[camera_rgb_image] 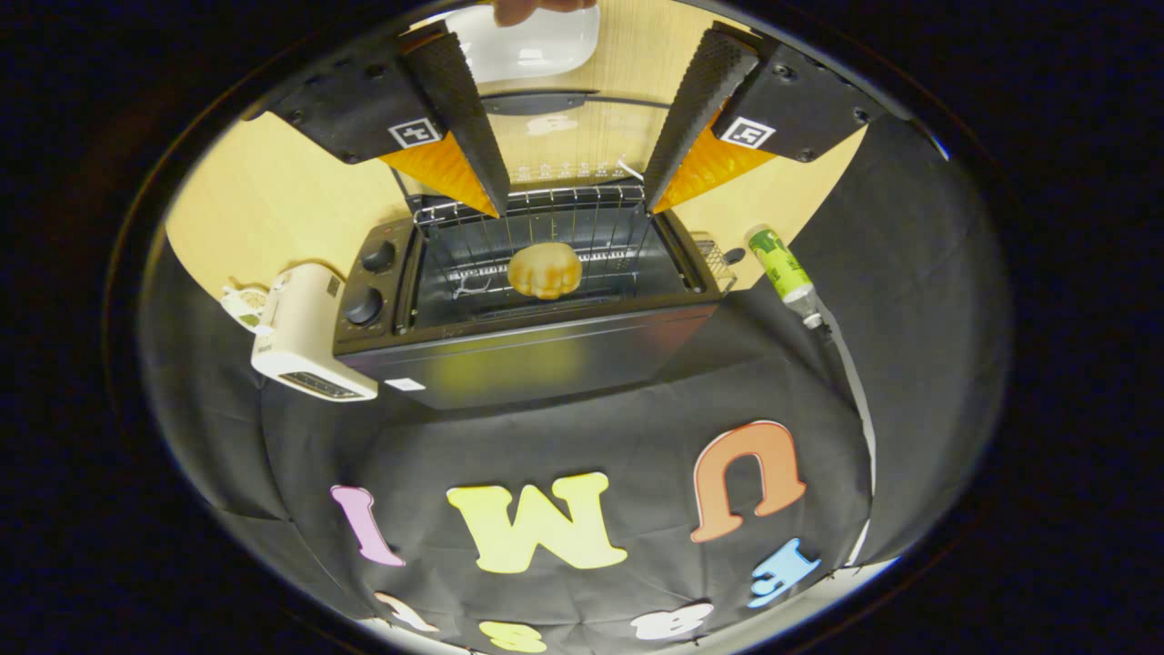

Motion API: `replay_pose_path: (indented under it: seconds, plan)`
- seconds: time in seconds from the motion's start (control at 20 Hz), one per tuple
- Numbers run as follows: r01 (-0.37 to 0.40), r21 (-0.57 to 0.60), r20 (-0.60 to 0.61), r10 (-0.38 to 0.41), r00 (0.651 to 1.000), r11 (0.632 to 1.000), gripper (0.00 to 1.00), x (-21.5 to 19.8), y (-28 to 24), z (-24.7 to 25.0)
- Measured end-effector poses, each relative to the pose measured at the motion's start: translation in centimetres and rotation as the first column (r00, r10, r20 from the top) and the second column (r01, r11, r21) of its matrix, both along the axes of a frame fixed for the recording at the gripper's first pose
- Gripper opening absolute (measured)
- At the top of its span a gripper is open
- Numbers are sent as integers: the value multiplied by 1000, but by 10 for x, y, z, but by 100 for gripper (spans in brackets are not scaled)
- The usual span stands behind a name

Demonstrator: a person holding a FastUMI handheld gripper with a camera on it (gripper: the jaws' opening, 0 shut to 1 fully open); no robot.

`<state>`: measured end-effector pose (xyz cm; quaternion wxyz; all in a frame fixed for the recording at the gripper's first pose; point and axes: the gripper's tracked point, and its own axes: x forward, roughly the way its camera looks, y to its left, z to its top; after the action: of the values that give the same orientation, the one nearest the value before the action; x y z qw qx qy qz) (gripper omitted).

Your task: Open the toaster oven, put the food inside, and close the toaster oven door.

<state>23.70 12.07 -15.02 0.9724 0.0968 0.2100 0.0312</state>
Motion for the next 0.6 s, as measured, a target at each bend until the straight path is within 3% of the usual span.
replay_pose_path:
  seconds: [0.3,0.6]
  plan:
    - [-52,-36,14,53,999,998,96,-64,-13,1]
    - [-47,-51,-23,46,999,998,97,-92,-30,-31]
